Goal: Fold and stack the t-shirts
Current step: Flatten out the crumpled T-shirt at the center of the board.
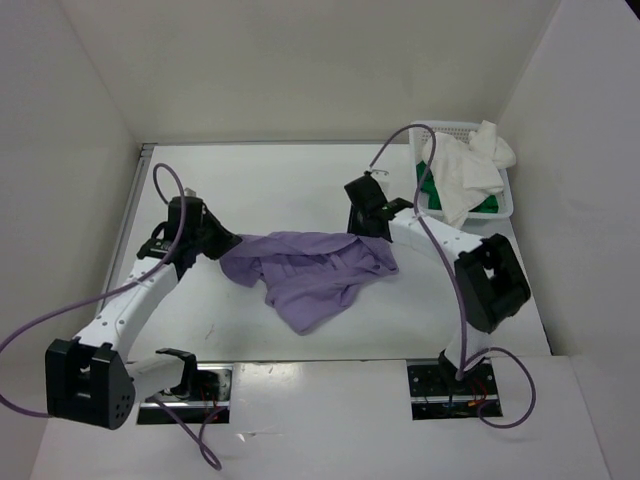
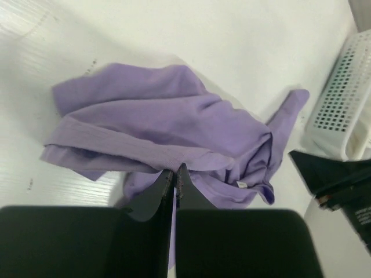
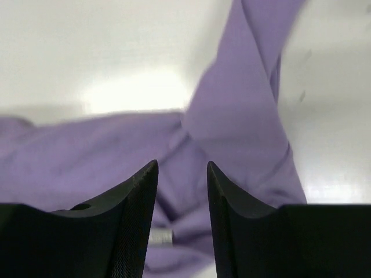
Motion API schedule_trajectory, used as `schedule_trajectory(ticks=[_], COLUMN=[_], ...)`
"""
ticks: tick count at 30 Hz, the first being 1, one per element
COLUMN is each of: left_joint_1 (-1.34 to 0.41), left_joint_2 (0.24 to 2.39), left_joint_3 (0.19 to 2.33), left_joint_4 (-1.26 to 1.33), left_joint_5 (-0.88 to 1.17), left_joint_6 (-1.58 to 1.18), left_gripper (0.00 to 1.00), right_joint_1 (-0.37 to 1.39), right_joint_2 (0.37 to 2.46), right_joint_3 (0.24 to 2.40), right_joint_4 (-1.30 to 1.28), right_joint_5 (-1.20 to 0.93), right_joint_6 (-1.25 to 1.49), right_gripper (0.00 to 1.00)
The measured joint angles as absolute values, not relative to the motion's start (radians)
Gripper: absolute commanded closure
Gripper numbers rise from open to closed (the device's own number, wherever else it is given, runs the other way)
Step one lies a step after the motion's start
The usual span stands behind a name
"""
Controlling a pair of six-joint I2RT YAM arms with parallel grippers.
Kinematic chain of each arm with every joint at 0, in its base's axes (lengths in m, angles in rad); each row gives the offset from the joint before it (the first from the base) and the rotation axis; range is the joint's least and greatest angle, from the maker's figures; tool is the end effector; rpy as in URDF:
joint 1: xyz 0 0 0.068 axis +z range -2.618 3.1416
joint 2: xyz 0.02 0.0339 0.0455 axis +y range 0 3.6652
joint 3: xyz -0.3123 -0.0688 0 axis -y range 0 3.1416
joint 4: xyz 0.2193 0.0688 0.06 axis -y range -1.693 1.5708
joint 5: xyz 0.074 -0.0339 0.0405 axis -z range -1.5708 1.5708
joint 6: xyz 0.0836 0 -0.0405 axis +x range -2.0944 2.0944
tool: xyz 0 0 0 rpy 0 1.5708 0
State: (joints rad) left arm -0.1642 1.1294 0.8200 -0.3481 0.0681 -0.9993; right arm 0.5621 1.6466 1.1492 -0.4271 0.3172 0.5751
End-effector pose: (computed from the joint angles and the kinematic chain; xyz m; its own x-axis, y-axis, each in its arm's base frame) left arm 0.2342 -0.0446 0.2900 -0.5080 -0.7664 -0.3931 -0.3902 0.6116 -0.6882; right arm 0.3163 0.1684 0.2505 -0.7558 0.1347 -0.6408 0.0759 0.9900 0.1186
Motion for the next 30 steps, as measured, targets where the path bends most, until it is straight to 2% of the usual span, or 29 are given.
schedule_trajectory(ticks=[4,11,14,15,17,18,25,30], left_joint_1=[-0.131,-0.029,-0.009,-0.007,-0.007,-0.007,0.005,0.091], left_joint_2=[1.179,1.247,1.247,1.247,1.247,1.247,1.275,1.286], left_joint_3=[0.839,0.87,0.888,0.891,0.894,0.895,0.925,0.928], left_joint_4=[-0.353,-0.346,-0.348,-0.346,-0.345,-0.345,-0.358,-0.374], left_joint_5=[0.073,0.113,0.122,0.126,0.134,0.136,0.14,0.157], left_joint_6=[-0.957,-0.883,-0.859,-0.854,-0.838,-0.835,-0.788,-0.756], left_gripper=[1.0,1.0,1.0,1.0,1.0,1.0,1.0,1.0], right_joint_1=[0.537,0.505,0.504,0.504,0.504,0.504,0.504,0.504], right_joint_2=[1.787,1.979,2.042,2.056,2.065,2.065,1.927,1.617], right_joint_3=[1.271,1.368,1.403,1.412,1.422,1.429,1.447,1.395], right_joint_4=[-0.388,-0.36,-0.37,-0.371,-0.377,-0.383,-0.427,-0.447], right_joint_5=[0.377,0.435,0.448,0.454,0.466,0.469,0.48,0.477], right_joint_6=[0.542,0.49,0.471,0.469,0.466,0.47,0.478,0.509], right_gripper=[0.48,0.47,0.66,0.76,0.85,0.86,0.89,0.89])
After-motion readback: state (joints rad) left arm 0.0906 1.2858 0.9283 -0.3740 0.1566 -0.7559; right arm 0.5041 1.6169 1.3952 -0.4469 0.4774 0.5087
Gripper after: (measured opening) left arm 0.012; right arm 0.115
